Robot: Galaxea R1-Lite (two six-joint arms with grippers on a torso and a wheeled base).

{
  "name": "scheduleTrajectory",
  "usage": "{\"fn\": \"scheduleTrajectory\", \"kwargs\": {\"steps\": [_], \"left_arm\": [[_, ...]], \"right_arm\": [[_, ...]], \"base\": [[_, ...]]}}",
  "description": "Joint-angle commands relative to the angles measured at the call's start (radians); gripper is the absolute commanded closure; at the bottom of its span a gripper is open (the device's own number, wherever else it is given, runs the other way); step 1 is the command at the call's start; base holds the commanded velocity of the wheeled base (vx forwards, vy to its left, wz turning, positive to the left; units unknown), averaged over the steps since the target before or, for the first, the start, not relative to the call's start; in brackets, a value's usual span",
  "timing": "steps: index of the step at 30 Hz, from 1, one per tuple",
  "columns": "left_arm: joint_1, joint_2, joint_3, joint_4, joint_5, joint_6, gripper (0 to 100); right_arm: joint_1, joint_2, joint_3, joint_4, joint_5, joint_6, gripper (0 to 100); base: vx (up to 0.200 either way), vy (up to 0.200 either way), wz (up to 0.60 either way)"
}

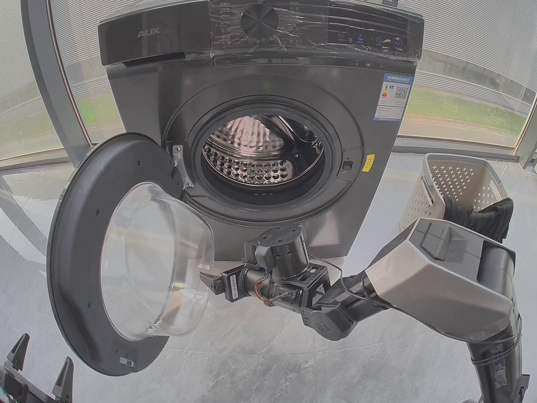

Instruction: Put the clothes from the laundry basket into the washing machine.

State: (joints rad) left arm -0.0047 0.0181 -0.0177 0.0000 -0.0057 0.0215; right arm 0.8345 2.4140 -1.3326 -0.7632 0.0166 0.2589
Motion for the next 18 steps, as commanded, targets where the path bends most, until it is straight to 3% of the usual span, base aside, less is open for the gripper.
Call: {"fn": "scheduleTrajectory", "kwargs": {"steps": [1, 4, 18], "left_arm": [[0.000, -0.018, 0.016, 0.000, 0.000, 0.002, 0], [0.000, -0.018, 0.016, 0.000, 0.000, 0.002, 0], [0.000, -0.018, 0.016, 0.000, 0.000, 0.002, 0]], "right_arm": [[0.012, 0.065, -0.045, 0.002, -0.015, 0.000, 0], [0.020, 0.096, -0.114, 0.012, -0.026, 0.006, 0], [0.021, 0.128, -0.186, 0.005, -0.029, 0.013, 0]], "base": [[0.000, 0.000, 0.00], [0.000, 0.000, 0.00], [0.000, 0.000, 0.00]]}}
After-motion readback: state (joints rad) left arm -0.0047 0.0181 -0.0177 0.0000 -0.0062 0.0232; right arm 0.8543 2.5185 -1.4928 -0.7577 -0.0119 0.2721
